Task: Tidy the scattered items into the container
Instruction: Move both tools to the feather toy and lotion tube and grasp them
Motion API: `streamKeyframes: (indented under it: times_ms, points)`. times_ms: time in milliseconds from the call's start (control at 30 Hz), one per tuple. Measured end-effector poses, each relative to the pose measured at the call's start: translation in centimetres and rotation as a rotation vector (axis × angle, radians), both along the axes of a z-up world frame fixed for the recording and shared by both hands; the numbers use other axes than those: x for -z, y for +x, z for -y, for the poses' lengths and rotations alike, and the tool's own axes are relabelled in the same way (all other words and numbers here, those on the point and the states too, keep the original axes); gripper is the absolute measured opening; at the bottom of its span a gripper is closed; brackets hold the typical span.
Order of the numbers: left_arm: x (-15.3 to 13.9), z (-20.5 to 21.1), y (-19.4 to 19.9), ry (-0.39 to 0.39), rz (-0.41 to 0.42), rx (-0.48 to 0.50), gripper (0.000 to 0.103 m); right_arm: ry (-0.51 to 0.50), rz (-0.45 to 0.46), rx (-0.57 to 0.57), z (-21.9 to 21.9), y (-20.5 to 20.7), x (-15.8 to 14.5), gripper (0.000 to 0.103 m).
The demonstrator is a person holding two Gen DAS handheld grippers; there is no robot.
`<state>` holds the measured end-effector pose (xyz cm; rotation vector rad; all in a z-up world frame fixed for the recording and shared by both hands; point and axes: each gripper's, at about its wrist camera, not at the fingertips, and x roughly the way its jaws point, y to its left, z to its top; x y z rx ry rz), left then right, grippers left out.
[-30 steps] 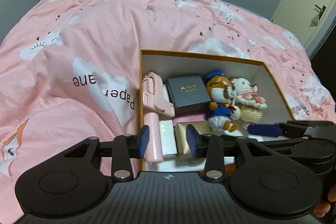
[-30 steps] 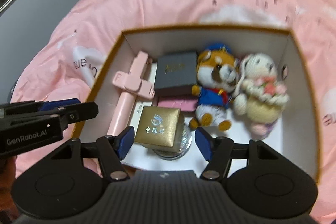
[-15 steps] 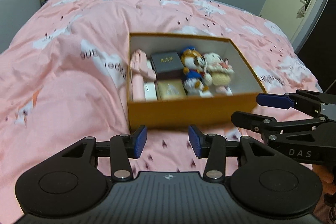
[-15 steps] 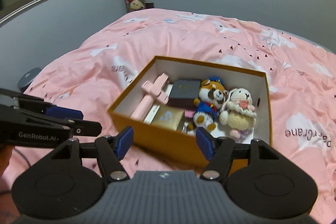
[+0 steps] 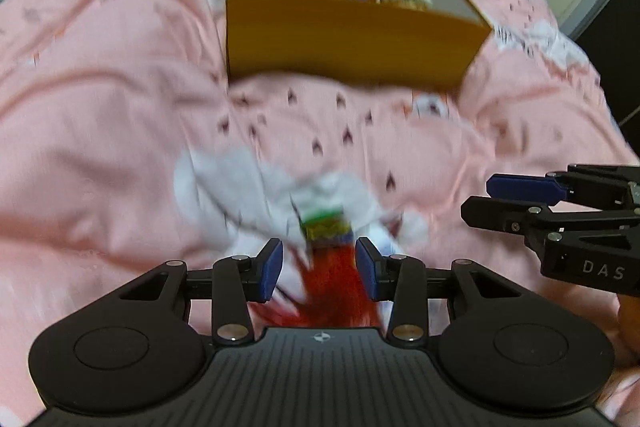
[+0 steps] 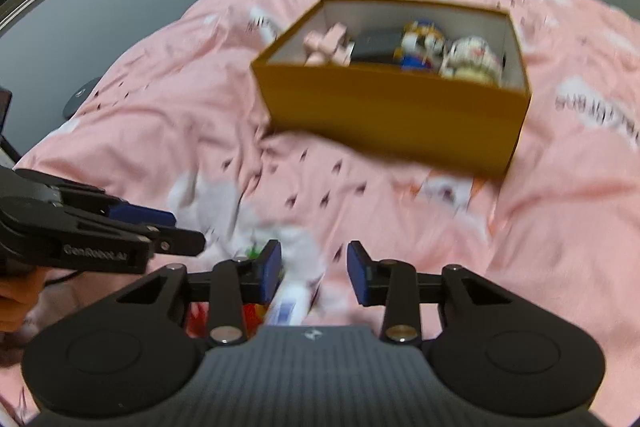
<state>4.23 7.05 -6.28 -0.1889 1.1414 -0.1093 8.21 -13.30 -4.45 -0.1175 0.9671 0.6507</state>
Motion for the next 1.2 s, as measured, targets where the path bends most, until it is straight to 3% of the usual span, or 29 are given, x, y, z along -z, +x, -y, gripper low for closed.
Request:
streamKeyframes:
  times_ms: [167,300,600,733,767,1000,1100,1200]
  points:
    - [2.1,0.6,-1.7,-0.002,-0.067,0.009,0.046,-0.022,-0.117,-0.017,0.6,-2.0,2.2,0.041]
    - [2.3,0.9,-2.2,-0.012,-0.059,0.036,0.053,-0.017,-0.204,0.003,1.6,-2.6,3.6,0.041]
    - [4.7,3.1,-1.8,0.087,-0.099,0.123,0.058,-0.008,-0.369,0.015,2.0,-2.6,6.6,0.039]
    - [5.6,3.4,-1.6,0.116,-0.099,0.149,0.058,0.014,-0.43,0.015,2.2,-1.9,7.9,0.032]
    - [5.7,3.4,-1.5,0.112,-0.101,0.152,0.056,0.019,-0.439,0.012,2.2,-1.8,8.1,0.03]
    - [6.3,3.3,-1.2,0.095,-0.085,0.149,0.017,0.064,-0.467,0.006,2.2,-1.1,8.8,0.013]
    - [5.7,3.2,-1.4,0.091,-0.046,0.148,0.006,0.067,-0.411,-0.015,2.0,-1.1,7.8,0.005]
    - [4.6,2.9,-1.6,0.073,0.023,0.136,0.003,0.08,-0.313,-0.037,1.7,-1.5,6.1,0.003]
